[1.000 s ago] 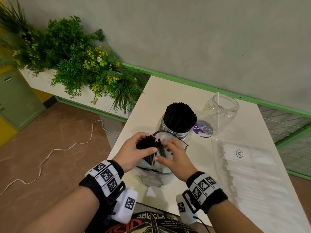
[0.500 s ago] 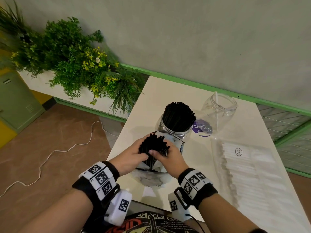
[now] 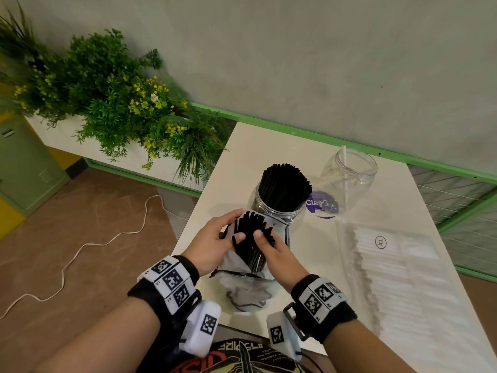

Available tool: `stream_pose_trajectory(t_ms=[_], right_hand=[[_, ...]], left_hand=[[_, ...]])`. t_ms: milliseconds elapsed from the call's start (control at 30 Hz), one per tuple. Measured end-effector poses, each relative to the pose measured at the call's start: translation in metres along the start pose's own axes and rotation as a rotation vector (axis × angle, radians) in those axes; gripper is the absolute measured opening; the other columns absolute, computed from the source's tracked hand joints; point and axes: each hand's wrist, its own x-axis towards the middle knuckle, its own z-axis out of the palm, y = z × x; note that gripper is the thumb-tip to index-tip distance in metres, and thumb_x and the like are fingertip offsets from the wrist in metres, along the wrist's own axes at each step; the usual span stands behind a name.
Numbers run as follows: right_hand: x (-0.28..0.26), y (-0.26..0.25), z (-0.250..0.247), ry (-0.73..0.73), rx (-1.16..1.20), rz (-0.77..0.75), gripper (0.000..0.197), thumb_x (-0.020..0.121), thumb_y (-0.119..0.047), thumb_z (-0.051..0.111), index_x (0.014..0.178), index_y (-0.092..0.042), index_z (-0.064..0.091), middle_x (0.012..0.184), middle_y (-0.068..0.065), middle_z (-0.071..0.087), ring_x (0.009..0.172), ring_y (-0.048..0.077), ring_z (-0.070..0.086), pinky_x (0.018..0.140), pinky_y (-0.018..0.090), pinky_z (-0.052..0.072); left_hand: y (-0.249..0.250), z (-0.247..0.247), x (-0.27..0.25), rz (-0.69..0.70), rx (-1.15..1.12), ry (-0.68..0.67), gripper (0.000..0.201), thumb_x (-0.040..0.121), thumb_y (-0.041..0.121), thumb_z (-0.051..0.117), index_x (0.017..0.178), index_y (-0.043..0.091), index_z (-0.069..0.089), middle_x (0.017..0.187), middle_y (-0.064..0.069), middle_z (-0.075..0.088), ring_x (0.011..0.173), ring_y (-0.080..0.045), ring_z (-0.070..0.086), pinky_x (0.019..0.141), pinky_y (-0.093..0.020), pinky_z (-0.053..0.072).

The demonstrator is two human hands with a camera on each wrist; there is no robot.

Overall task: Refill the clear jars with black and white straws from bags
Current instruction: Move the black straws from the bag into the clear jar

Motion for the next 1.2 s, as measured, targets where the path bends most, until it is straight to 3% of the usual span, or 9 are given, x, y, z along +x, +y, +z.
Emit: stream_pose_trajectory(t_ms=[133,200,300,400,467,600,867,1000,1200], right_hand=[[-0.005,-0.001,-0.002,0.037,0.102,0.022,0.03,0.089,-0.05,0.045,0.117,-0.04,0.046,0.117,-0.025,0.054,0.106,-0.02,0.051,0.079,-0.001,0.039],[-0.006,0.0,-0.004,0.035,0.099,-0.007,0.065,0.068,-0.072,0.063,0.12,-0.039,0.045,0.115,-0.027,0.057,0.11,-0.014,0.053,0.081,0.003,0.042],[-0.003,0.003,0.0,0.024,0.017,-0.06,0.075,0.065,-0.034,0.087,0.125,-0.024,0.044,0.113,-0.015,0.062,0.107,-0.007,0.059,0.084,0.01,0.045],[0.001,0.005,0.004,0.106,0.002,-0.08,0.06,0.076,0.0,0.078,0.126,-0.009,0.047,0.114,0.002,0.066,0.108,0.007,0.063,0.086,0.017,0.048],[0.004,0.006,0.003,0.209,0.014,-0.085,0.047,0.077,-0.002,0.078,0.117,-0.006,0.054,0.107,0.005,0.068,0.1,0.006,0.065,0.082,0.016,0.049],[0.005,0.004,0.002,0.329,-0.033,-0.08,0.033,0.078,-0.004,0.077,0.103,-0.015,0.06,0.097,-0.001,0.068,0.084,-0.004,0.064,0.074,0.01,0.048],[0.001,-0.004,0.009,0.431,-0.101,-0.234,0.053,0.075,-0.006,0.077,0.118,-0.025,0.051,0.104,-0.008,0.062,0.094,-0.002,0.059,0.081,0.011,0.045],[0.002,-0.008,0.006,0.528,-0.116,-0.273,0.046,0.076,-0.002,0.074,0.11,-0.027,0.054,0.096,-0.016,0.064,0.091,-0.002,0.061,0.08,0.011,0.045],[-0.003,-0.014,-0.003,0.566,-0.025,-0.37,0.044,0.08,0.002,0.069,0.109,-0.026,0.051,0.09,0.002,0.068,0.084,0.01,0.066,0.075,0.015,0.049]], left_hand=[[0.004,0.004,0.0,-0.054,-0.161,-0.022,0.045,0.091,0.008,0.06,0.127,0.035,0.051,0.128,0.003,0.051,0.102,-0.014,0.063,0.087,-0.022,0.05],[0.006,0.005,-0.001,-0.074,-0.195,-0.04,0.049,0.093,-0.004,0.05,0.13,0.027,0.049,0.124,0.01,0.051,0.089,0.005,0.063,0.074,-0.009,0.047],[0.008,0.006,0.0,-0.083,-0.168,-0.07,0.058,0.089,-0.011,0.044,0.131,0.028,0.049,0.13,0.008,0.05,0.115,0.004,0.053,0.093,-0.016,0.045],[0.008,0.01,0.001,-0.103,-0.212,-0.09,0.056,0.089,-0.01,0.045,0.127,0.031,0.053,0.128,0.006,0.056,0.122,-0.013,0.051,0.094,-0.027,0.046],[0.01,0.01,0.001,-0.095,-0.208,-0.074,0.052,0.091,-0.009,0.046,0.124,0.03,0.054,0.119,0.008,0.06,0.112,-0.004,0.055,0.086,-0.016,0.047],[0.01,0.01,0.0,-0.049,-0.178,-0.033,0.053,0.089,-0.011,0.047,0.115,0.033,0.058,0.122,0.0,0.062,0.118,-0.004,0.054,0.098,-0.023,0.044],[0.013,0.013,-0.001,0.007,-0.24,-0.004,0.035,0.089,0.005,0.062,0.116,0.027,0.061,0.116,0.0,0.066,0.107,-0.015,0.063,0.096,-0.03,0.048],[0.014,0.01,-0.002,0.003,-0.237,0.034,0.048,0.088,-0.012,0.049,0.108,0.029,0.062,0.11,0.003,0.068,0.098,-0.01,0.065,0.089,-0.023,0.048],[0.014,0.007,-0.004,-0.007,-0.221,0.042,0.048,0.086,-0.015,0.047,0.104,0.026,0.064,0.11,-0.001,0.068,0.1,-0.002,0.063,0.087,-0.02,0.048]])
